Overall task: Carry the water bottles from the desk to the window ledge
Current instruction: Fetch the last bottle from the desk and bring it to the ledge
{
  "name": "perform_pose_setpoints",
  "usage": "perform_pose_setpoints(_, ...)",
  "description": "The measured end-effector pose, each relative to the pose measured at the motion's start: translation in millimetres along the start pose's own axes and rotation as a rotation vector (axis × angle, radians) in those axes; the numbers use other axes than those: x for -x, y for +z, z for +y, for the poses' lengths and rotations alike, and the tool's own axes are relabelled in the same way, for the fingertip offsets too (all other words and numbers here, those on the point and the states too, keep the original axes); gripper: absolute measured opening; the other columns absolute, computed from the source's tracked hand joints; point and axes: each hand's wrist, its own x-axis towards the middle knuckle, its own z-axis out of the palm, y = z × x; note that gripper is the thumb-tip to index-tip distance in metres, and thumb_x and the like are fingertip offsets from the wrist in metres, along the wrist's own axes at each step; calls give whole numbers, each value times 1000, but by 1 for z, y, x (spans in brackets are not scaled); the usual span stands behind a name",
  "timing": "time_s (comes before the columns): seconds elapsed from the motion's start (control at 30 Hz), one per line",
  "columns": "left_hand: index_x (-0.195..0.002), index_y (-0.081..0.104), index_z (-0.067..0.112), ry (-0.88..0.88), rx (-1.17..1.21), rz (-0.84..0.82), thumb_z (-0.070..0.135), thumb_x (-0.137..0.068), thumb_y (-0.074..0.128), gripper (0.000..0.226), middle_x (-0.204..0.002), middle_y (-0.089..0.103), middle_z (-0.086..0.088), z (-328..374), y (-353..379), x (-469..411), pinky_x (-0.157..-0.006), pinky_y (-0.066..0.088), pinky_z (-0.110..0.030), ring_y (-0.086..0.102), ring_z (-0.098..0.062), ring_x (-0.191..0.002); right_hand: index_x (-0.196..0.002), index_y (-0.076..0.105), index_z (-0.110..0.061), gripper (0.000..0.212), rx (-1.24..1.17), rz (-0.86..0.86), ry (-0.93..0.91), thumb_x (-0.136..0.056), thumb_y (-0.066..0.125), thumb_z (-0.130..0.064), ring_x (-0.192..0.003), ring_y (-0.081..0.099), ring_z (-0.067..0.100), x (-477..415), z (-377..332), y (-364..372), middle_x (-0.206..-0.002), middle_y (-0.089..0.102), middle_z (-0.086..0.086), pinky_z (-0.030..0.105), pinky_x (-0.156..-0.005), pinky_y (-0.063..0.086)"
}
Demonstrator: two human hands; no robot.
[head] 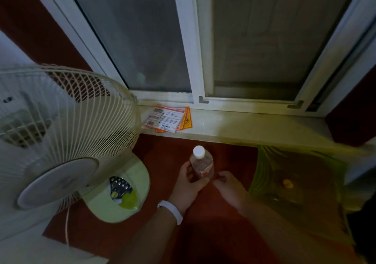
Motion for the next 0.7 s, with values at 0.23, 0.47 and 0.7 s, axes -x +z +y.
perform_pose_setpoints(0.23, -128, 50, 33, 125, -50, 69, 37, -62, 82, 72, -118, 67, 10, 11, 12, -15, -92, 50, -24, 63, -4, -109, -140, 45, -17, 66, -148, -53, 91, -83, 64, -45, -101, 63, 16, -19, 2, 0, -119, 64, 3, 31, -89, 48)
perform_pose_setpoints(0.47, -112, 58, 38, 126, -120, 86, 31, -68, 84, 52, -105, 70, 21, 13, 1, -22, -74, 51, -11, 66, 2, -97, -117, 59, -20, 69, -166, -80, 82, -62, 63, -62, -95, 63, 19, -21, -6, 10, -108, 69, 3, 38, -85, 48)
perform_pose_setpoints(0.7, -117, 60, 30, 133, -93, 64, 22, -72, 86, 52, -107, 73, 14, 12, -18, -11, -79, 53, -16, 68, -4, -99, -82, 67, -21, 24, -353, -52, 93, -65, 66, -37, -54, 63, -4, -10, -14, 14, -63, 71, -12, 17, -49, 48)
